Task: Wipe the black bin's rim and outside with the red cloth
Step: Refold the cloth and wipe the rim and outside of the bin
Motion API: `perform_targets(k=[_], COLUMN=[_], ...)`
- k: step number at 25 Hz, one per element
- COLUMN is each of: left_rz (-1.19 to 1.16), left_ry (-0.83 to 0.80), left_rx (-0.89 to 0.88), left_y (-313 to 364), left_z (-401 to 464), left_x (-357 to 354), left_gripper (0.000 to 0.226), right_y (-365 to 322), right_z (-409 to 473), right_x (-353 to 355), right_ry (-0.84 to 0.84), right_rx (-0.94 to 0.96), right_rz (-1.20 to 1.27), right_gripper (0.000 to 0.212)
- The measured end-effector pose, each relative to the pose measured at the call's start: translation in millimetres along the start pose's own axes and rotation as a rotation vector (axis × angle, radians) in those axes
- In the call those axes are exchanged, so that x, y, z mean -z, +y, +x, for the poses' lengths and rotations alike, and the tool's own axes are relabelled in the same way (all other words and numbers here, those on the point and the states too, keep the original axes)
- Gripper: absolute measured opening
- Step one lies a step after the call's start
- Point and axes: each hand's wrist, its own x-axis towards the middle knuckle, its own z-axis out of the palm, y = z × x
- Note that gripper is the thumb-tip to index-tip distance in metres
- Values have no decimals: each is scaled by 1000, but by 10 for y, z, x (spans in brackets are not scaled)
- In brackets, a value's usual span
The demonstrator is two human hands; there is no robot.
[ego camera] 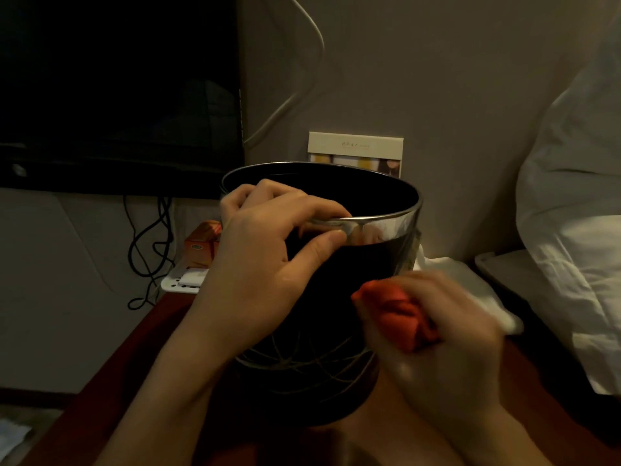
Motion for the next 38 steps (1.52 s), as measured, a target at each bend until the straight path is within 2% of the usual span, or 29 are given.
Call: perform_targets(k=[4, 9, 13, 17, 21, 26, 29, 32, 38], left_rz=[-45, -40, -76, -89, -76, 217, 156, 69, 29], left_ry=[12, 23, 19, 7, 28, 110, 158, 113, 60], left_rx=[8, 10, 16, 11, 30, 2, 1, -2, 24], left_y=[-41, -53, -112, -126, -91, 200, 146, 46, 2], left_z=[-8, 1, -12, -10, -19, -45, -35, -11, 2], left_x=[24, 15, 44, 53, 56, -279, -289, -159, -83], left_gripper=[18, 19, 17, 17, 16, 25, 16, 13, 15], right_y=[-15, 55, 27, 43, 66, 59, 27, 42, 60], right_z=[-160, -56, -249, 28, 20, -152, -41, 82, 84], right_x=[-189, -44, -251, 0, -13, -192, -72, 82, 17], right_ry=[-54, 68, -8, 92, 10, -34, 45, 116, 43], right_rx=[118, 46, 144, 61, 26, 62, -7, -78, -51], right_rz=[-38, -43, -58, -64, -49, 9, 77, 68, 55], right_gripper=[20, 21, 20, 23, 25, 21, 18, 21, 21])
